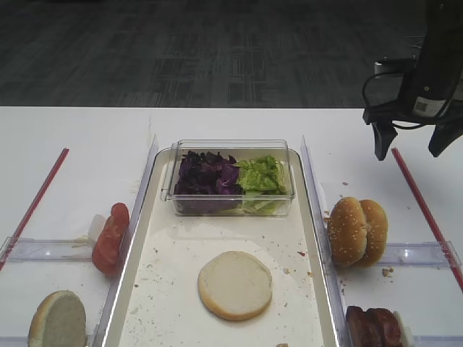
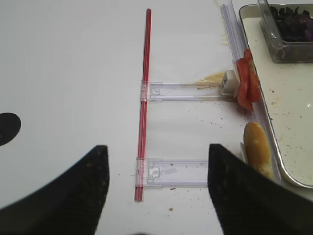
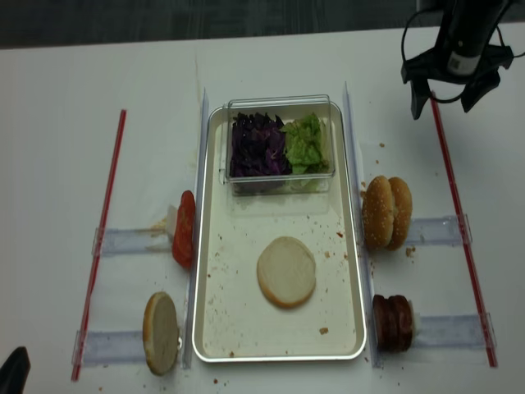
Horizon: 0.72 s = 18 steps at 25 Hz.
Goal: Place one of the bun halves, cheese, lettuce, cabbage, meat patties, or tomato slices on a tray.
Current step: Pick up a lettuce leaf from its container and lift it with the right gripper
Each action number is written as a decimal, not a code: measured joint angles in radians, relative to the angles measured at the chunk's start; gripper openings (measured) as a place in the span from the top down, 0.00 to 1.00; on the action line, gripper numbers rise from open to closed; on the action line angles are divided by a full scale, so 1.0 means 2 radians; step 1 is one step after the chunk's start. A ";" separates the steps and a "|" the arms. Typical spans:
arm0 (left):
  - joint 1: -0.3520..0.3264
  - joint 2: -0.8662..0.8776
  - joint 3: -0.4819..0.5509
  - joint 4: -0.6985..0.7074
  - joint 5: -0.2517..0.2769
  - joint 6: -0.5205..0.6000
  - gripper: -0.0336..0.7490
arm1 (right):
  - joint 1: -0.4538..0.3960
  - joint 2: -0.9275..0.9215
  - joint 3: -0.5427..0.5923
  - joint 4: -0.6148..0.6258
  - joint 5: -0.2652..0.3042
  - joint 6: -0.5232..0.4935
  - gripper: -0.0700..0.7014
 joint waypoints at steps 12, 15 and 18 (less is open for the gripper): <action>0.000 0.000 0.000 0.000 0.000 0.000 0.40 | 0.070 0.001 -0.001 0.023 0.006 0.005 0.05; 0.000 0.000 0.000 0.000 0.000 0.000 0.40 | 0.109 0.002 -0.010 0.024 0.006 0.006 0.05; 0.000 0.000 0.000 0.000 0.000 0.000 0.40 | 0.151 0.002 -0.030 0.028 0.006 0.006 0.05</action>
